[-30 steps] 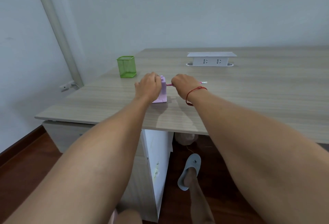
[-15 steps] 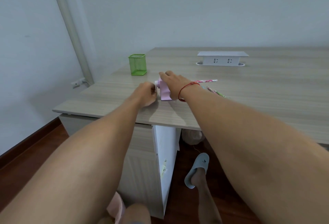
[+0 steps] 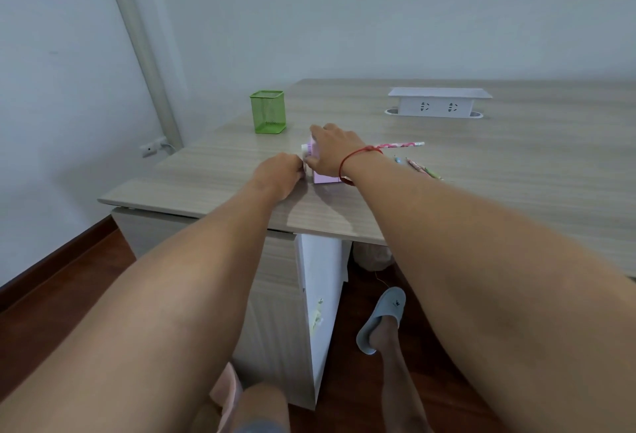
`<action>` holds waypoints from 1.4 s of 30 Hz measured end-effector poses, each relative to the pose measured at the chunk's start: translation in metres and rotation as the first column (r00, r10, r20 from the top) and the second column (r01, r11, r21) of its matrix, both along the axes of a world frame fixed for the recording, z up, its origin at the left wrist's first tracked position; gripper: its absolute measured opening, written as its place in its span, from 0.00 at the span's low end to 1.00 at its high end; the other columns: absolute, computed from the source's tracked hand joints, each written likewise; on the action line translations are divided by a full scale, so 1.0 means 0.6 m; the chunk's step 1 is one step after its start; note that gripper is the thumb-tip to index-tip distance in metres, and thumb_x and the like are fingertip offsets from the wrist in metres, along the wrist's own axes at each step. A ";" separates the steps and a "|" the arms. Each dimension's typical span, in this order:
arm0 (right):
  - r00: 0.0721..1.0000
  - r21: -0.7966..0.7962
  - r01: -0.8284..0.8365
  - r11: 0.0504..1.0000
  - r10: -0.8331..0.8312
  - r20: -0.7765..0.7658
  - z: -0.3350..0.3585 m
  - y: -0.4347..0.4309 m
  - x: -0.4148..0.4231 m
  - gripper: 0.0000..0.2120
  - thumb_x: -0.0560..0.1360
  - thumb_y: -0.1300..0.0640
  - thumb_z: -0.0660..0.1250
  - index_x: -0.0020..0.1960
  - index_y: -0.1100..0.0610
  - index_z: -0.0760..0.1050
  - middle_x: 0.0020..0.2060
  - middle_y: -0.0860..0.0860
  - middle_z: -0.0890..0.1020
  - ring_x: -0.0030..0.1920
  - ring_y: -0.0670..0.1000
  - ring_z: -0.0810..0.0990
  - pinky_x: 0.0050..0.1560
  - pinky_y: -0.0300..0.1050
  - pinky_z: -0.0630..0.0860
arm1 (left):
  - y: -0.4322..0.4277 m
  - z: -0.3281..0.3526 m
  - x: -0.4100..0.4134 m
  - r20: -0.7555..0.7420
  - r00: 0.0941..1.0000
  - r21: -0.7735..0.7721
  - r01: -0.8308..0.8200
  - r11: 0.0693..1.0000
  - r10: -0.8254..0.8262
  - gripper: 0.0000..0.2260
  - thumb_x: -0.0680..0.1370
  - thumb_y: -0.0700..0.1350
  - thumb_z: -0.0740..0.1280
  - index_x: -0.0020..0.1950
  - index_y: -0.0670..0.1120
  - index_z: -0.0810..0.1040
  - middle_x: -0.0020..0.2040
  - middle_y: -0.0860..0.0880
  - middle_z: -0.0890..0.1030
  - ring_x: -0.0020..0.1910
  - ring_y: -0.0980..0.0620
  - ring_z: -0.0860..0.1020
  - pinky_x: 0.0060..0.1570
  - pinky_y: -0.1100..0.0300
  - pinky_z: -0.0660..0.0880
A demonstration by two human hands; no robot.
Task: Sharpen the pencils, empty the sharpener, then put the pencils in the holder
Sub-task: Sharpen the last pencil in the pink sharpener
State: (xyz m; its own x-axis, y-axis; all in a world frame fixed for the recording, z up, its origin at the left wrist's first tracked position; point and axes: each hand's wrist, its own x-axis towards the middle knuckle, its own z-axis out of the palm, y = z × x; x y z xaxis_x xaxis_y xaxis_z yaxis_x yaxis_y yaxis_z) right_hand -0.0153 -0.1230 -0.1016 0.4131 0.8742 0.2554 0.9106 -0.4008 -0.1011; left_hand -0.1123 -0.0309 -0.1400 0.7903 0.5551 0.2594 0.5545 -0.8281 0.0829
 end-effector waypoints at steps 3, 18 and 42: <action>0.999 -0.016 0.014 1.000 -0.013 0.029 -0.003 0.005 -0.003 0.20 0.77 0.49 0.60 0.65 0.57 0.68 0.63 0.57 0.71 0.62 0.63 0.74 0.61 0.58 0.73 | 0.005 0.009 0.000 -0.093 0.995 0.091 0.039 0.995 -0.030 0.13 0.81 0.42 0.57 0.59 0.41 0.77 0.57 0.38 0.79 0.55 0.38 0.77 0.50 0.51 0.72; 0.993 -0.114 0.069 0.991 -0.057 0.106 0.013 0.000 -0.012 0.27 0.79 0.47 0.60 0.74 0.58 0.61 0.67 0.57 0.69 0.66 0.62 0.72 0.63 0.60 0.72 | 0.033 0.111 0.012 -0.156 0.980 0.447 0.178 0.877 -0.120 0.11 0.81 0.41 0.57 0.47 0.36 0.76 0.40 0.37 0.76 0.43 0.37 0.78 0.34 0.54 0.64; 0.991 -0.104 0.131 0.986 -0.126 0.049 0.006 0.002 -0.031 0.22 0.80 0.49 0.55 0.70 0.59 0.62 0.68 0.58 0.68 0.68 0.63 0.69 0.66 0.62 0.69 | -0.050 0.032 -0.061 0.015 0.992 0.239 0.120 0.964 -0.127 0.11 0.82 0.41 0.58 0.56 0.38 0.78 0.50 0.35 0.80 0.50 0.34 0.78 0.40 0.53 0.66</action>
